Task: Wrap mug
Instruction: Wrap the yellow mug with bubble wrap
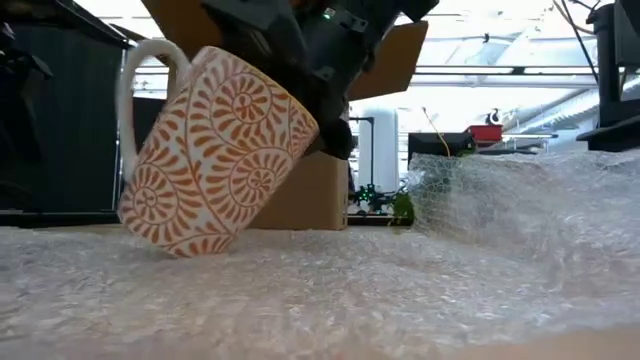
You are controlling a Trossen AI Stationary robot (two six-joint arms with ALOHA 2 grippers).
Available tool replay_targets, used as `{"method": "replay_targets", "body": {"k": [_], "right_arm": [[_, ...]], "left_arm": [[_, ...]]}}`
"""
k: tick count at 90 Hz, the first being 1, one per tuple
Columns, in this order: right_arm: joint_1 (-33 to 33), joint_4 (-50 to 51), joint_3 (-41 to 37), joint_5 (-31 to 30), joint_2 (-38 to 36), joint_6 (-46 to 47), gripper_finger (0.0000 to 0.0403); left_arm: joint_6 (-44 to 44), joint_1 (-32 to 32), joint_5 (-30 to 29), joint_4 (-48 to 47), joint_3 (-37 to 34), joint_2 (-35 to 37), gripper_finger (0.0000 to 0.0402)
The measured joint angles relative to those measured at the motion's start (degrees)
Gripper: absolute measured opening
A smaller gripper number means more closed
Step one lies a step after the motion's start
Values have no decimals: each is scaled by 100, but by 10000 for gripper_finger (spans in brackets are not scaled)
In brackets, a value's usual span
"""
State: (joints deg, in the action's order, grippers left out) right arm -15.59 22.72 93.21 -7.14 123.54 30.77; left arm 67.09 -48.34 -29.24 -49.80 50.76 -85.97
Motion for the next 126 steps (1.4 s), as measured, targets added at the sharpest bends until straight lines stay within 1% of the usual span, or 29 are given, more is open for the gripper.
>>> {"method": "replay_targets", "body": {"k": [31,48,72,91,112,122,126], "right_arm": [[46,-245,0,-25,-4,6,143],[134,-286,0,18,-8,13,178],[253,-474,-4,592,-62,153,187],[322,-411,-9,599,-205,-35,187],[393,-188,-9,577,-671,-322,187],[396,73,-9,575,-856,-368,187],[396,347,-9,580,-976,-369,187]], "left_arm": [[-4,0,33,44,0,-1,171],[-20,0,64,165,0,2,171],[-37,0,79,150,0,1,171],[-37,0,88,148,0,-1,171],[-35,0,90,143,0,1,171],[-35,0,90,142,0,1,171],[-35,0,90,142,0,-1,171]]}}
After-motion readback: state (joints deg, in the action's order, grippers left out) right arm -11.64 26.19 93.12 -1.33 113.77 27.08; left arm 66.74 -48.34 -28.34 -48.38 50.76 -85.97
